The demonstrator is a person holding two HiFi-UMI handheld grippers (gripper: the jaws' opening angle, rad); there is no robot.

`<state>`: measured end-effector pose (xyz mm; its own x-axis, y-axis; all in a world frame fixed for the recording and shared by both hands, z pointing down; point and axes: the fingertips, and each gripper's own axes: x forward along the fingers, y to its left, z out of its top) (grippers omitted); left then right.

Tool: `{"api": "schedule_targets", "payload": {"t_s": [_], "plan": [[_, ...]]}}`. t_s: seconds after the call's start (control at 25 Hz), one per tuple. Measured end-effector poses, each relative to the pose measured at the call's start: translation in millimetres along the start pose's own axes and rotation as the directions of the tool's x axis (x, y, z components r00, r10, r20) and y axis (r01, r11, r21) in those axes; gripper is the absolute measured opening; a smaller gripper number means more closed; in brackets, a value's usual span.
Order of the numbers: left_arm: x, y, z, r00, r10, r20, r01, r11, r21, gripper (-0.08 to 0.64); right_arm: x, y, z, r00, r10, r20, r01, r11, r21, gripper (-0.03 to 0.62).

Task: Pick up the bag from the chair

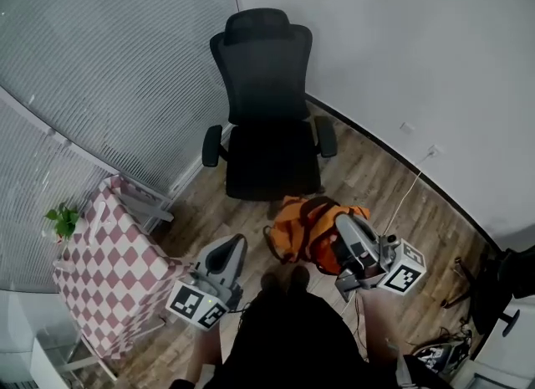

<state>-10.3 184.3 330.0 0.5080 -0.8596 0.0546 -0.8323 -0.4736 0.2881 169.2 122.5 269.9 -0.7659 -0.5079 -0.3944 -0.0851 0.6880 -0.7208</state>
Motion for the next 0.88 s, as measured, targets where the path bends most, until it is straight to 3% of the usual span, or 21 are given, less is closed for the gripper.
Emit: {"api": "schedule_targets", "payload": {"t_s": [0.2,0.52,0.88], "plan": [[-14.7,6.9,16.8,0.999,-0.036,0.025,0.036,0.999,0.026,0.034,4.1,18.3,-5.4,1.0,-0.017,0.017,0.018,0.999,-0.033,0.028],[-32.4,36.7,14.0,0.996,-0.083,0.034,0.082,0.996,0.025,0.034,9.0,26.3,-25.0,0.994,-0.082,0.071,0.086,0.994,-0.06,0.028],[-37.2,47.3,12.6,0.993,-0.113,0.027,0.113,0.993,0.017,0.034,8.0,31.4,-53.8,0.991,-0.124,0.043,0.127,0.988,-0.089,0.028]]}}
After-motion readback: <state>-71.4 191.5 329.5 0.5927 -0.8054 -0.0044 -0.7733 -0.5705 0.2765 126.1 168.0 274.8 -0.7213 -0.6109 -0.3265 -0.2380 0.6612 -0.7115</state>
